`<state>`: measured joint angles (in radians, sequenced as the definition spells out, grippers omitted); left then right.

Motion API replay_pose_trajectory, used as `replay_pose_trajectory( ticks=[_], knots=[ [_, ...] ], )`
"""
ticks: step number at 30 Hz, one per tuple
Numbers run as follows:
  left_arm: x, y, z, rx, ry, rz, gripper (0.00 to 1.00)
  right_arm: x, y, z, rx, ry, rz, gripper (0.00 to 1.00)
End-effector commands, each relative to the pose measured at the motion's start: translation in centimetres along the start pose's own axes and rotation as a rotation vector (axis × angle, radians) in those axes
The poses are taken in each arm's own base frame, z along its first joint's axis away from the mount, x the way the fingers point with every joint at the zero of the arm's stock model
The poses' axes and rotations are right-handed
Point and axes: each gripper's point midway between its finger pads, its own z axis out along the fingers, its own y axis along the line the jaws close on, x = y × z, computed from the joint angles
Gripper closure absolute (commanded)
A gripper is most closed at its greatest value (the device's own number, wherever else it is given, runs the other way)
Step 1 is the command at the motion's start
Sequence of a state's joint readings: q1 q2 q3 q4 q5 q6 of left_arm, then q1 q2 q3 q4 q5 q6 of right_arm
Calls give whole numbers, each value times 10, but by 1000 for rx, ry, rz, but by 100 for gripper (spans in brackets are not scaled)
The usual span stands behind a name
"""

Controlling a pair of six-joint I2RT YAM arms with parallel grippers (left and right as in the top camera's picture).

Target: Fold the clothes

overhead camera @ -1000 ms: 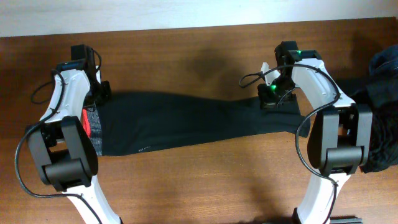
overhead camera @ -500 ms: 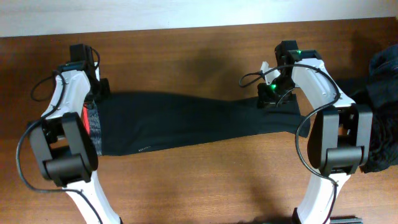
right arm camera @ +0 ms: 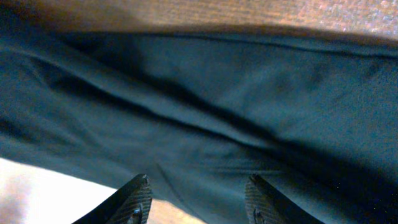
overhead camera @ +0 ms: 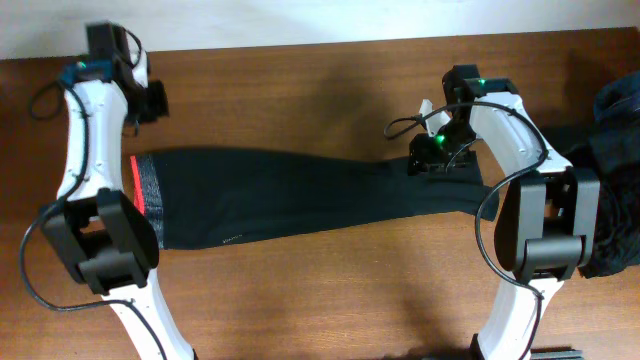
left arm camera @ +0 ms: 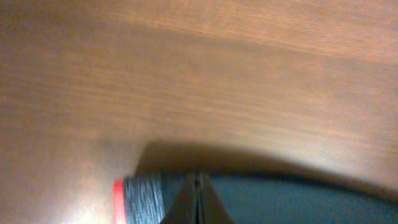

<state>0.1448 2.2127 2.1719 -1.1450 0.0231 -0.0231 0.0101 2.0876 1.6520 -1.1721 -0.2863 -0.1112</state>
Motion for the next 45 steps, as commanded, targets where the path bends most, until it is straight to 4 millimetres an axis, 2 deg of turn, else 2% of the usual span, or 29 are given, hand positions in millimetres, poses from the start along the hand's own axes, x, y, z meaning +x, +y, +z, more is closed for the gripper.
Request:
replay_pose_trajectory(
  ticks=[1,5,8,10,13,16,18,24,27,34,37,40,45],
  knots=[
    [7,-20,-31,74,27,-67,100,2,9,-9,-25,-2,-5,46],
    [57,-29,-14,63,228,-50,100,10,7,0,-27,23,19,46],
    [91,-35,12,43,332,-28,100,13,4,9,-27,27,20,46],
    [110,-31,31,12,376,-20,100,17,3,16,-28,37,24,46],
    [128,-27,52,3,407,-23,100,23,1,26,-29,50,27,46],
    [137,-15,68,-19,403,-38,100,28,-5,36,-11,53,27,46],
    [139,-7,72,-37,403,-46,100,30,-13,38,28,57,28,46],
    [148,15,82,-96,409,-65,100,39,-51,32,240,94,70,46],
    [153,19,90,-97,402,-74,100,38,-63,29,273,82,106,45],
    [167,22,108,-98,391,-79,99,28,-79,25,277,28,141,35],
    [169,24,111,-98,391,-85,99,17,-88,22,277,-25,154,27],
    [166,26,112,-99,379,-88,99,2,-90,13,267,-79,156,22],
    [165,26,111,-99,377,-89,98,-14,-85,-23,282,-108,141,15]
  ],
)
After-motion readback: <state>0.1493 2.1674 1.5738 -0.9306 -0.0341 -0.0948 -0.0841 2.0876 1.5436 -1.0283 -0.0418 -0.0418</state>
